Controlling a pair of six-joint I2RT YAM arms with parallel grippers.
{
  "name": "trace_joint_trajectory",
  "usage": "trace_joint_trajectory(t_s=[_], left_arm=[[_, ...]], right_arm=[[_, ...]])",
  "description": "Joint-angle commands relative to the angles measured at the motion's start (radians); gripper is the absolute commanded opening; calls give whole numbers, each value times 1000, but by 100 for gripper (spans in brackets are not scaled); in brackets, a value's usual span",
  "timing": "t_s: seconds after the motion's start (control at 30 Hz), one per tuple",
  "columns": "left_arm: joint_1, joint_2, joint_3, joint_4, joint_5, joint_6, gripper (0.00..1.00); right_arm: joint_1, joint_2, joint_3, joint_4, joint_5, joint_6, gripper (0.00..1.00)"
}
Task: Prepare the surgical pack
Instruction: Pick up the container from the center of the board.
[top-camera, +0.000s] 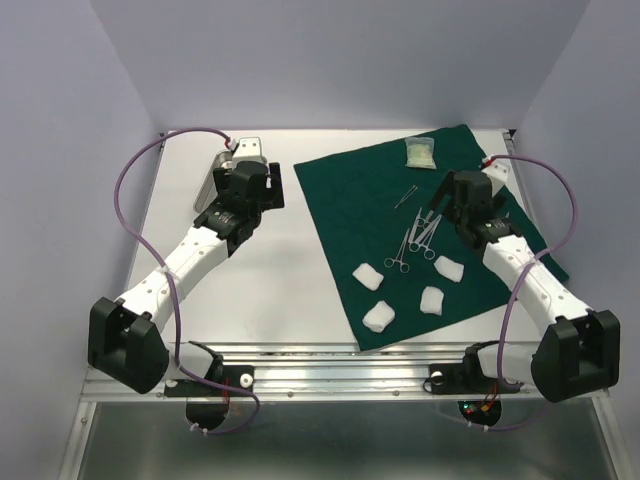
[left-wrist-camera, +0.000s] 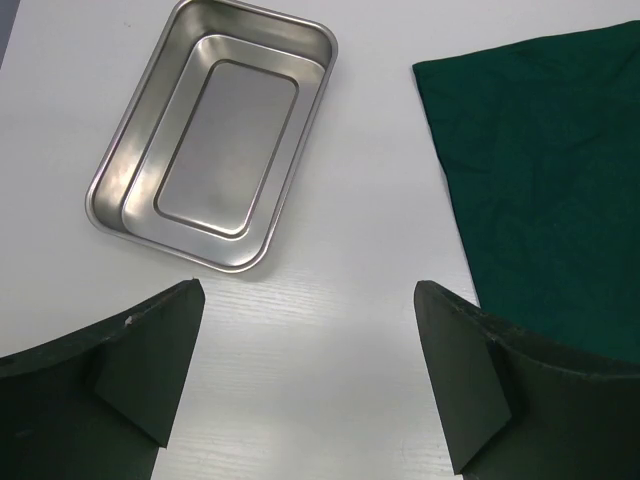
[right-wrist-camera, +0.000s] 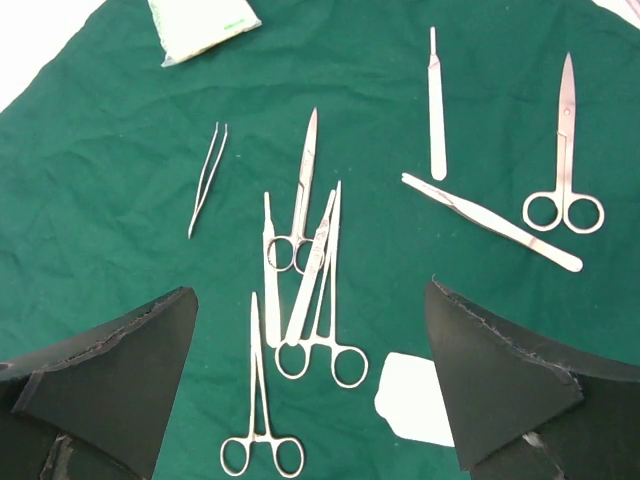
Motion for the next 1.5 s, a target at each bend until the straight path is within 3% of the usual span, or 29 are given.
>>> trace_joint_trajectory(t_s=[0.0,0.3,0.57,0.87,1.2,1.47], left_arm=[[0,-32,32,33,-14,6,99],[0,53,94,-21,33,24,99],[5,352,346,-156,41,63,99],[118,578,479,-145,118,86,82],[218,708,556,-108,242,132,60],[270,781,595,-112,273,158,55]], right_arm=[[5,-40,-16,61,-13,-12,100],[5,-61,-49,81,-19,-23,100],[5,-93,-73,98,-42,-34,100],[5,-116,-82,100,-39,-47,100],[5,-121,-85,101,-46,-30,100],[5,-109,-72,103,-55,-27,100]])
